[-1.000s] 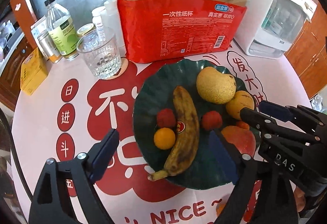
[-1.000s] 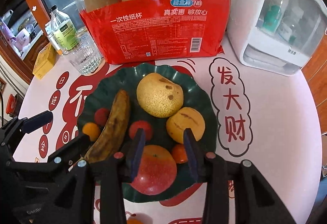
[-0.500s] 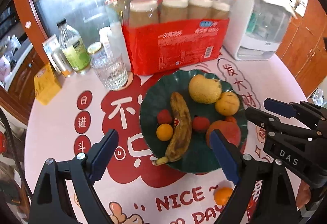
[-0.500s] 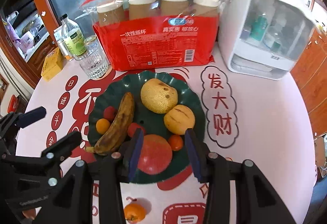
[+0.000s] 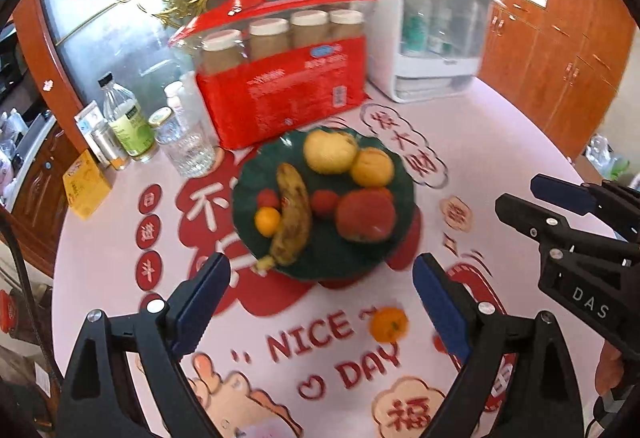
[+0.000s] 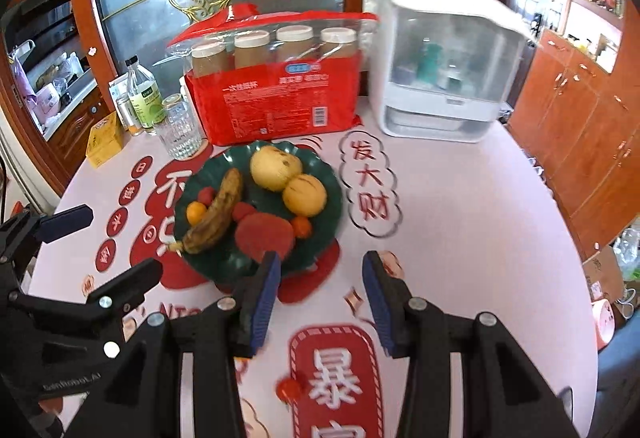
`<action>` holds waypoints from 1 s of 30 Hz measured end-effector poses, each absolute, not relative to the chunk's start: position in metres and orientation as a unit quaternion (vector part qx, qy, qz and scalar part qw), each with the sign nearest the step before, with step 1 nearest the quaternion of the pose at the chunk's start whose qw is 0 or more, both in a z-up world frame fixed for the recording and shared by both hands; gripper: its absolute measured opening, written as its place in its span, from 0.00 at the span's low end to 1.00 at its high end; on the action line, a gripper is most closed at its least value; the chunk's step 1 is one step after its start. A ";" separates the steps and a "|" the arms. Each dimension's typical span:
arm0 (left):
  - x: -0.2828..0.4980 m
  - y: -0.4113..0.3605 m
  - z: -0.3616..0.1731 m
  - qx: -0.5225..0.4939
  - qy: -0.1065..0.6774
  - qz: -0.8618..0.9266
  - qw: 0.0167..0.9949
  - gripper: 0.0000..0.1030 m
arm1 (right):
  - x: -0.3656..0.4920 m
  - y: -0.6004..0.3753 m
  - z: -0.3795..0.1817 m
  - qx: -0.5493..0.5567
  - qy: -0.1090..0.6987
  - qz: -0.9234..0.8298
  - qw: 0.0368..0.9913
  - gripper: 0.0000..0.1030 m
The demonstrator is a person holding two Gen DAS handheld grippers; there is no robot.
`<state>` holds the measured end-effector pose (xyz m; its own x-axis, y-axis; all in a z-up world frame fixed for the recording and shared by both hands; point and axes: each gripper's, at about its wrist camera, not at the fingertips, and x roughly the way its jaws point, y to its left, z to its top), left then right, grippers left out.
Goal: Organize fruits
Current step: 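Withdraw both tools from the plate toward the last fruit, then grasp the cherry tomato with the right tool while the left tool grasps the mandarin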
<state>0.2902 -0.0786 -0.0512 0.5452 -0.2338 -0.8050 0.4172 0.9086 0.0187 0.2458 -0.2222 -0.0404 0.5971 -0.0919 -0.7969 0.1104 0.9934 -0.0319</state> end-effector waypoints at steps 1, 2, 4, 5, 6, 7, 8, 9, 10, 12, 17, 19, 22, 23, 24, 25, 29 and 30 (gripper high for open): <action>0.283 -0.081 -0.053 0.106 0.440 -0.191 0.871 0.89 | 0.237 -0.224 -0.042 0.010 0.444 -0.059 0.894 0.44; 0.277 -0.082 -0.056 0.109 0.441 -0.194 0.869 0.89 | 0.229 -0.225 -0.044 0.009 0.445 -0.061 0.893 0.44; 0.263 -0.085 -0.060 0.113 0.442 -0.199 0.867 0.89 | 0.215 -0.227 -0.048 0.008 0.449 -0.064 0.891 0.44; 0.258 -0.086 -0.063 0.115 0.443 -0.201 0.866 0.89 | 0.208 -0.228 -0.050 0.010 0.451 -0.064 0.890 0.44; 0.251 -0.087 -0.066 0.116 0.447 -0.204 0.863 0.89 | 0.202 -0.229 -0.051 0.012 0.452 -0.064 0.890 0.44; 0.246 -0.088 -0.069 0.116 0.449 -0.206 0.862 0.89 | 0.196 -0.230 -0.053 0.013 0.453 -0.065 0.889 0.44; 0.242 -0.089 -0.072 0.117 0.452 -0.208 0.859 0.89 | 0.189 -0.230 -0.054 0.014 0.454 -0.066 0.888 0.44; 0.237 -0.090 -0.074 0.118 0.455 -0.210 0.857 0.89 | 0.184 -0.230 -0.055 0.015 0.454 -0.066 0.888 0.44; 0.232 -0.090 -0.076 0.118 0.456 -0.212 0.856 0.89 | 0.179 -0.230 -0.056 0.016 0.454 -0.066 0.888 0.44; 0.225 -0.090 -0.080 0.119 0.458 -0.214 0.854 0.89 | 0.171 -0.229 -0.059 0.016 0.456 -0.067 0.888 0.44; 0.210 -0.089 -0.088 0.118 0.466 -0.218 0.849 0.89 | 0.154 -0.223 -0.068 0.016 0.459 -0.061 0.886 0.44; 0.207 -0.088 -0.091 0.119 0.468 -0.218 0.848 0.89 | 0.149 -0.219 -0.072 0.015 0.463 -0.058 0.884 0.44; 0.202 -0.087 -0.095 0.122 0.470 -0.217 0.847 0.89 | 0.143 -0.213 -0.079 0.012 0.467 -0.052 0.883 0.44; 0.201 -0.086 -0.097 0.123 0.471 -0.217 0.846 0.89 | 0.141 -0.211 -0.081 0.012 0.469 -0.050 0.882 0.44; 0.201 -0.086 -0.099 0.124 0.472 -0.215 0.846 0.89 | 0.141 -0.210 -0.084 0.011 0.471 -0.050 0.881 0.44; 0.201 -0.085 -0.101 0.126 0.473 -0.214 0.845 0.89 | 0.140 -0.209 -0.087 0.012 0.473 -0.050 0.879 0.44; 0.201 -0.081 -0.110 0.127 0.480 -0.210 0.843 0.89 | 0.138 -0.206 -0.096 0.015 0.483 -0.044 0.875 0.44; 0.201 -0.080 -0.112 0.127 0.481 -0.209 0.842 0.89 | 0.137 -0.204 -0.098 0.014 0.485 -0.043 0.873 0.44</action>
<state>0.2013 -0.0800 -0.1118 0.4502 -0.2290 -0.8630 0.4734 0.8807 0.0133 0.1369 -0.2044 -0.0980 0.5263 -0.0614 -0.8481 0.0893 0.9959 -0.0167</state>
